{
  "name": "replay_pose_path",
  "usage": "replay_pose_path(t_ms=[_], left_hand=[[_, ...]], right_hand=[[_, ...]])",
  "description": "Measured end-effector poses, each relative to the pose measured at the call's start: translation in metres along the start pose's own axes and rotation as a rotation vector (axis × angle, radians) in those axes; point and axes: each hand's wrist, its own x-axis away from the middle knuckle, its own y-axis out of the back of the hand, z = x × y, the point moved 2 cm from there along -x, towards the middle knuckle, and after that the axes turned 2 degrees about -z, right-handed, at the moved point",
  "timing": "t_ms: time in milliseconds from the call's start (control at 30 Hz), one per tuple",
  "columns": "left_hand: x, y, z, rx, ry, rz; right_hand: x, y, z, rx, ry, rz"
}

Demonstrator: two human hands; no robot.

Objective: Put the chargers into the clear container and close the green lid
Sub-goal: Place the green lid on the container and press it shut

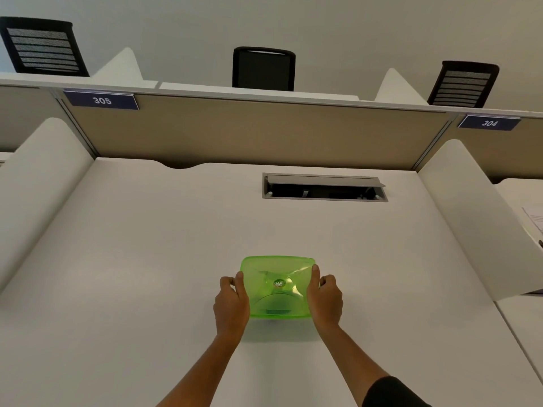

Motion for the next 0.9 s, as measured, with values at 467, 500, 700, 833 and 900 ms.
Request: replay_pose_path(t_ms=[467,500,700,833,900], left_hand=[[0.0017,-0.0004,-0.0025,0.060,0.062,0.013],[0.0019,-0.0004,-0.0022,0.065,0.062,0.012],[0.0030,-0.0005,-0.0017,0.089,0.070,-0.008],[0.0034,0.0000,-0.0006,0.100,0.078,-0.012],[0.0039,0.0001,-0.0009,0.104,0.078,-0.012]], right_hand=[[0.0028,0.0034,0.0039,-0.009,-0.006,0.029],[0.0030,0.0038,0.0042,-0.012,-0.006,0.032],[0.0049,0.0063,0.0062,-0.020,-0.011,0.044],[0.0069,0.0083,0.0084,-0.020,-0.010,0.054],[0.0078,0.0095,0.0093,-0.021,-0.011,0.058]])
